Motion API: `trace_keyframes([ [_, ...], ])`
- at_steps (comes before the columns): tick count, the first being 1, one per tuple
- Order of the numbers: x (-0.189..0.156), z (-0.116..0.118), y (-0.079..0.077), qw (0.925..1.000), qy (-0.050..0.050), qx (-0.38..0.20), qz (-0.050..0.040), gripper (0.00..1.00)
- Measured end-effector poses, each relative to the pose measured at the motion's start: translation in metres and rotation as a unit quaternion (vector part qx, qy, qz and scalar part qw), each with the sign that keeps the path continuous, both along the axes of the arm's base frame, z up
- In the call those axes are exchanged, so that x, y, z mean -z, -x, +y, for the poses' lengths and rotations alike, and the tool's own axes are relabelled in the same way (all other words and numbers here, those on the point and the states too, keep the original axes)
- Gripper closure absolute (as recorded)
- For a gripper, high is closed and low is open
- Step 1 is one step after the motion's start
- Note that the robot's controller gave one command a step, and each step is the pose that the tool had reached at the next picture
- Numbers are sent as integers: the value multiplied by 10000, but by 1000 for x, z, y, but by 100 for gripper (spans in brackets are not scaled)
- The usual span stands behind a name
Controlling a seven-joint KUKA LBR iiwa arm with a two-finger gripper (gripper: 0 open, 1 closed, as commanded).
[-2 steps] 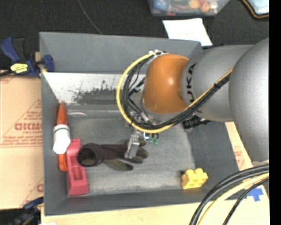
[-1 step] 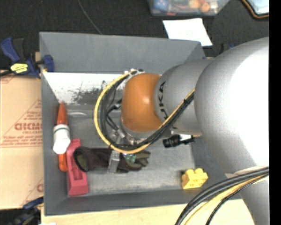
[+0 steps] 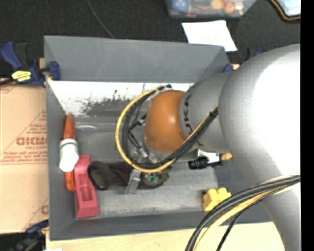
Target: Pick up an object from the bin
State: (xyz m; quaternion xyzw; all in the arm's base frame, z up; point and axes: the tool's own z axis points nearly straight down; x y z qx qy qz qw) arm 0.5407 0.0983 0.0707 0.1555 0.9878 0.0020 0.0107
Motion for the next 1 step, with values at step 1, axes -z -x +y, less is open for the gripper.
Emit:
trace_keyframes([
  [1,0,-1,-6,9990,-18,447,83,100],
])
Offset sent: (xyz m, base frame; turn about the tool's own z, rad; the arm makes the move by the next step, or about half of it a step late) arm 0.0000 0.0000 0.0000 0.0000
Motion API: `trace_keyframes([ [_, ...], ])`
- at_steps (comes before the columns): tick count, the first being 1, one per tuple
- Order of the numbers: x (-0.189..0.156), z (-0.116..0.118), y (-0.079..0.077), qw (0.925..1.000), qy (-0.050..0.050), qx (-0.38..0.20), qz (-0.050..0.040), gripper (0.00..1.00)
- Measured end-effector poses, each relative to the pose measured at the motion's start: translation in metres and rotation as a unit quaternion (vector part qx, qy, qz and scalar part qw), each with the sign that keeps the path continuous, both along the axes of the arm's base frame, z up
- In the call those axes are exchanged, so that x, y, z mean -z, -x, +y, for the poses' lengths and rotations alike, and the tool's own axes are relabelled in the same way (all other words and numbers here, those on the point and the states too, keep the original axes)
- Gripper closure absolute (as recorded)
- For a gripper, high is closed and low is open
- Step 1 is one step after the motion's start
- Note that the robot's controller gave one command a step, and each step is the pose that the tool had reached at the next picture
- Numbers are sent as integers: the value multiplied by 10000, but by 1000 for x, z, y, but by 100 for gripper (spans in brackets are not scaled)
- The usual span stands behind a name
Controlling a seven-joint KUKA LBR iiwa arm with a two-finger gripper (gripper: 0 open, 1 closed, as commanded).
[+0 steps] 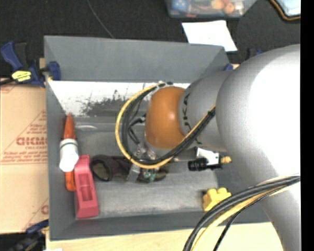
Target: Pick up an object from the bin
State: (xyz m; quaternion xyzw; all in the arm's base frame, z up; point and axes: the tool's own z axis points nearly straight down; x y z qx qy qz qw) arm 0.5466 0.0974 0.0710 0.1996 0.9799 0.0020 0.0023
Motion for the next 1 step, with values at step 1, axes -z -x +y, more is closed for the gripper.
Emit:
trace_keyframes([
  [1,0,0,-1,10000,-3,62,11,100],
])
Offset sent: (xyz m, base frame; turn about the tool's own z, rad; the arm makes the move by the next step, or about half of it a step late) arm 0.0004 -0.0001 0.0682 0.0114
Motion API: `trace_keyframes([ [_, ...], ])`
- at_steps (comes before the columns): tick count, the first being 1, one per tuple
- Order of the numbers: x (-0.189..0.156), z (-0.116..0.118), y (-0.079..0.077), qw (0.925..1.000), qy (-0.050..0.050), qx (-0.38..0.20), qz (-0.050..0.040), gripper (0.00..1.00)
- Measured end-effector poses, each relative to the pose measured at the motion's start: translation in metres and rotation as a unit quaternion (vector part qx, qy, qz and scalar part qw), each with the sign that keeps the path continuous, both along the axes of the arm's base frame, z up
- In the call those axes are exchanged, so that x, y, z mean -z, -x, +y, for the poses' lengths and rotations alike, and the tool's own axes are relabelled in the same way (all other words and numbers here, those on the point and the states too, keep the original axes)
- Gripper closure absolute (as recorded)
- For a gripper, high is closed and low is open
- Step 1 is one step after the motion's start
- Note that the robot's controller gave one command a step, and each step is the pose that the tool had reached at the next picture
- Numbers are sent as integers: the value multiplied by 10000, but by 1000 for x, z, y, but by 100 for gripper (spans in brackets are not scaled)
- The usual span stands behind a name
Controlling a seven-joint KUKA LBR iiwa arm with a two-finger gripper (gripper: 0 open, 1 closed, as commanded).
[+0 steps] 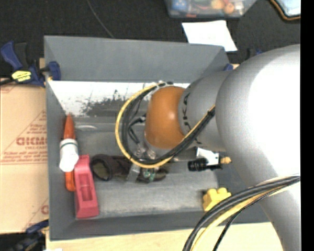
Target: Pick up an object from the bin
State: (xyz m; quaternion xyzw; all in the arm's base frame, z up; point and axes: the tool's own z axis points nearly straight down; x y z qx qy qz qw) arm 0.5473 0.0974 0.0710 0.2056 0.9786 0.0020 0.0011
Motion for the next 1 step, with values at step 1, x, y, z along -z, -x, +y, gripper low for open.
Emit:
trace_keyframes([
  [1,-21,-1,3,10000,8,-7,53,100],
])
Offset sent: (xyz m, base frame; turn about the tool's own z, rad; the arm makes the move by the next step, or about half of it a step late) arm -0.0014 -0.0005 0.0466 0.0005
